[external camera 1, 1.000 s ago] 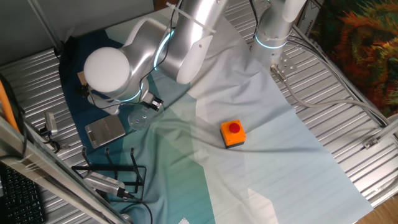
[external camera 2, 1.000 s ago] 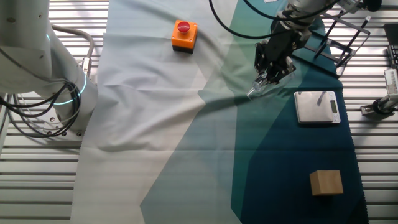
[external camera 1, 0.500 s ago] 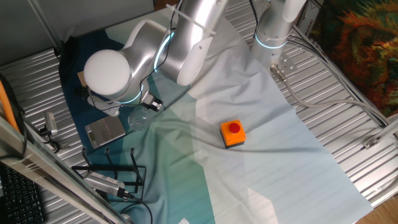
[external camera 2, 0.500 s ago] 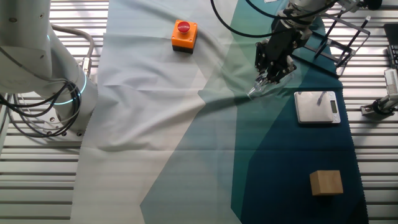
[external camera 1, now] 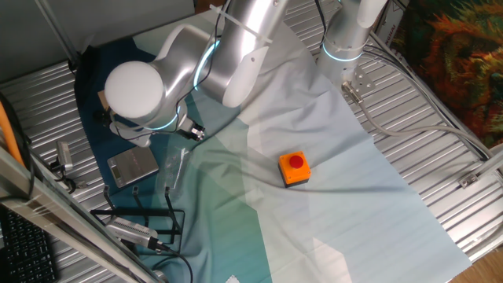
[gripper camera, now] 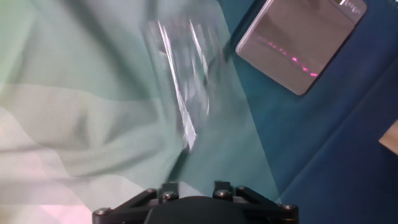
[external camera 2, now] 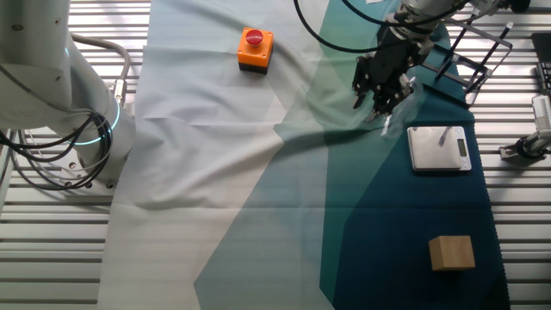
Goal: Take the cup off the cup rack
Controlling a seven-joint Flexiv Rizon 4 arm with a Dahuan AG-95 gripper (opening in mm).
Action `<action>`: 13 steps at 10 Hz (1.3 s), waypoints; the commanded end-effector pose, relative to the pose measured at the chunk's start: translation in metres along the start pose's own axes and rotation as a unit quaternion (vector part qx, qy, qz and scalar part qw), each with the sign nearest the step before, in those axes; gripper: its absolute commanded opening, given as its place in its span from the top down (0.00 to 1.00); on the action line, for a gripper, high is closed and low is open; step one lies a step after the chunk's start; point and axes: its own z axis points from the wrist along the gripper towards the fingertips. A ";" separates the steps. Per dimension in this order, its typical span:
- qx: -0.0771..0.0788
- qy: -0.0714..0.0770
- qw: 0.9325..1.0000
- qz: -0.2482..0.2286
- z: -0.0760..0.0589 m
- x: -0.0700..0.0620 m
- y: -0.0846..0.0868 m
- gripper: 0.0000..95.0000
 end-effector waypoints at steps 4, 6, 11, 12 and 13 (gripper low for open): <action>-0.003 -0.008 1.000 0.002 -0.001 -0.001 0.000 0.60; -0.008 -0.014 1.000 0.003 -0.002 -0.002 0.000 0.60; -0.023 -0.045 0.999 0.005 -0.028 -0.007 -0.001 0.60; -0.023 -0.055 0.998 0.005 -0.036 -0.008 0.000 0.60; -0.022 -0.073 0.997 0.005 -0.047 -0.009 0.001 0.80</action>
